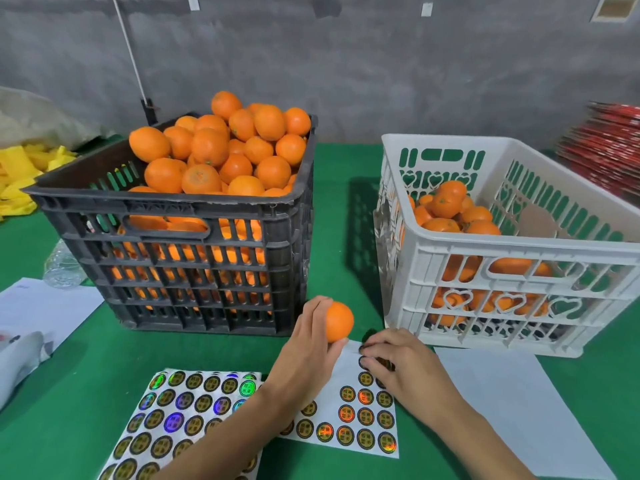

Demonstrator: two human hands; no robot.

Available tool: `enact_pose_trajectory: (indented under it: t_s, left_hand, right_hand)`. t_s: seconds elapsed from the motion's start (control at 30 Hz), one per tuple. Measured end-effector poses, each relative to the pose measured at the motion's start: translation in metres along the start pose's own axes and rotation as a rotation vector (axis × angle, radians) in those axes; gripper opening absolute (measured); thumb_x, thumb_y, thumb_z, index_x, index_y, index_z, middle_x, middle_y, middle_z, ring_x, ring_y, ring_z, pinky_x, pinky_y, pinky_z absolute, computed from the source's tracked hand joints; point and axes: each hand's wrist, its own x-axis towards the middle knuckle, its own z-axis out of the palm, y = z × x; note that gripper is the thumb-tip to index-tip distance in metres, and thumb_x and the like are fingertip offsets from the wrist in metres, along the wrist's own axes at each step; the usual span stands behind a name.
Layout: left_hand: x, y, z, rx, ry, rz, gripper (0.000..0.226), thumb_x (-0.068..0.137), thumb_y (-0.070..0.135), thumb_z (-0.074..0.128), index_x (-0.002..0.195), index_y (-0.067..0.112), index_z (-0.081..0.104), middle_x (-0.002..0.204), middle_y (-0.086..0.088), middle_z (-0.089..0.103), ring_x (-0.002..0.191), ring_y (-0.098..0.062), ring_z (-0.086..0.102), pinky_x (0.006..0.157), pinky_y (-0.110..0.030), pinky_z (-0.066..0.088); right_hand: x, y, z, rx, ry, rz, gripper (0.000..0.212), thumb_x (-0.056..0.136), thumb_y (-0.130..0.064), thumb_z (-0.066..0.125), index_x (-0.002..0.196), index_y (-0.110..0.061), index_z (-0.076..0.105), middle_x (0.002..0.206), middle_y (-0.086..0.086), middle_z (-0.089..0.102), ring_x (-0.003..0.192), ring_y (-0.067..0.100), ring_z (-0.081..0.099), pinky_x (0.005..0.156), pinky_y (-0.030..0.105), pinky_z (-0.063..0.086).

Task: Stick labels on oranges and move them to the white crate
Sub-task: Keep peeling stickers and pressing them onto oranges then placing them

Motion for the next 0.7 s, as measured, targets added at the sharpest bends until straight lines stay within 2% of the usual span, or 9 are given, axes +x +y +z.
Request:
enact_pose_trajectory:
  t_s: [0.07, 0.13, 0.2, 0.3, 0.33, 0.47, 0.53, 0.6, 0.7]
  left_hand:
    - [-0.001, 0.0, -0.001, -0.006, 0.005, -0.009, 0.063, 0.102, 0.035, 0.058, 0.151, 0.009, 0.028, 0.154, -0.002, 0.023, 0.135, -0.023, 0.045, 0.102, -0.032, 0.051]
    - [-0.001, 0.0, -0.001, -0.012, 0.011, -0.006, 0.063, 0.102, 0.035, 0.058, 0.151, 0.009, 0.028, 0.154, -0.003, 0.024, 0.136, -0.024, 0.045, 0.103, -0.031, 0.05]
    - [-0.001, 0.0, -0.002, -0.027, 0.007, -0.009, 0.064, 0.102, 0.036, 0.057, 0.151, 0.008, 0.028, 0.154, -0.005, 0.026, 0.136, -0.024, 0.045, 0.106, -0.03, 0.048]
    - [0.003, -0.003, -0.005, -0.103, -0.01, -0.106, 0.067, 0.1, 0.04, 0.057, 0.152, 0.013, 0.025, 0.155, -0.002, 0.026, 0.134, -0.021, 0.048, 0.105, -0.027, 0.046]
    - [0.004, -0.003, -0.007, -0.131, -0.011, -0.13, 0.067, 0.1, 0.042, 0.057, 0.152, 0.016, 0.024, 0.155, 0.0, 0.025, 0.132, -0.02, 0.049, 0.103, -0.025, 0.047]
    - [0.007, 0.01, -0.018, -0.226, 0.029, -0.085, 0.068, 0.096, 0.051, 0.055, 0.151, 0.026, 0.023, 0.147, 0.015, 0.025, 0.124, -0.011, 0.052, 0.097, -0.015, 0.047]
    - [0.011, 0.022, -0.028, -0.29, 0.09, -0.04, 0.067, 0.094, 0.049, 0.057, 0.149, 0.029, 0.024, 0.148, 0.015, 0.025, 0.126, -0.008, 0.05, 0.098, -0.018, 0.05]
    - [0.016, 0.036, -0.044, -0.37, 0.158, -0.016, 0.068, 0.093, 0.046, 0.06, 0.149, 0.034, 0.024, 0.15, 0.013, 0.026, 0.132, -0.009, 0.046, 0.098, -0.027, 0.054]
    - [0.025, 0.057, -0.072, -0.455, 0.255, 0.026, 0.067, 0.091, 0.044, 0.063, 0.147, 0.042, 0.026, 0.153, 0.016, 0.026, 0.137, -0.01, 0.043, 0.097, -0.029, 0.055]
  right_hand:
    - [-0.001, -0.004, -0.003, -0.066, 0.053, -0.078, 0.011, 0.088, -0.028, 0.079, 0.099, -0.028, 0.08, 0.103, -0.019, 0.069, 0.093, 0.009, 0.063, 0.075, 0.025, 0.054]
    - [-0.001, -0.004, -0.003, -0.086, 0.11, -0.147, 0.01, 0.086, -0.025, 0.081, 0.095, -0.028, 0.08, 0.099, -0.02, 0.069, 0.087, 0.008, 0.065, 0.07, 0.025, 0.056]
    - [0.0, -0.007, -0.003, 0.07, 0.175, -0.103, 0.007, 0.09, -0.024, 0.077, 0.095, -0.029, 0.079, 0.101, -0.023, 0.068, 0.092, 0.001, 0.064, 0.078, 0.021, 0.053]
    - [0.008, -0.019, -0.007, 0.566, 0.233, 0.149, 0.013, 0.094, -0.023, 0.071, 0.093, -0.035, 0.078, 0.106, -0.019, 0.071, 0.102, 0.007, 0.067, 0.086, 0.019, 0.052]
    - [0.012, -0.025, -0.008, 0.658, 0.263, 0.185, 0.014, 0.095, -0.024, 0.07, 0.093, -0.036, 0.078, 0.108, -0.017, 0.072, 0.104, 0.009, 0.067, 0.087, 0.02, 0.052]
    - [0.028, -0.043, -0.016, 0.778, 0.347, 0.205, 0.014, 0.096, -0.025, 0.069, 0.094, -0.035, 0.079, 0.114, -0.019, 0.07, 0.111, 0.007, 0.065, 0.09, 0.019, 0.052]
    - [0.034, -0.051, -0.022, 0.778, 0.403, 0.216, 0.012, 0.093, -0.025, 0.073, 0.095, -0.034, 0.08, 0.114, -0.021, 0.069, 0.112, 0.007, 0.065, 0.089, 0.021, 0.054]
    - [0.037, -0.061, -0.034, 0.766, 0.476, 0.198, 0.016, 0.091, -0.029, 0.075, 0.105, -0.037, 0.078, 0.117, -0.023, 0.068, 0.113, 0.005, 0.065, 0.089, 0.021, 0.055]
    - [0.039, -0.08, -0.064, 0.885, 0.435, 0.162, 0.052, 0.09, -0.048, 0.072, 0.139, -0.044, 0.056, 0.125, -0.027, 0.065, 0.117, -0.002, 0.062, 0.089, 0.015, 0.054]
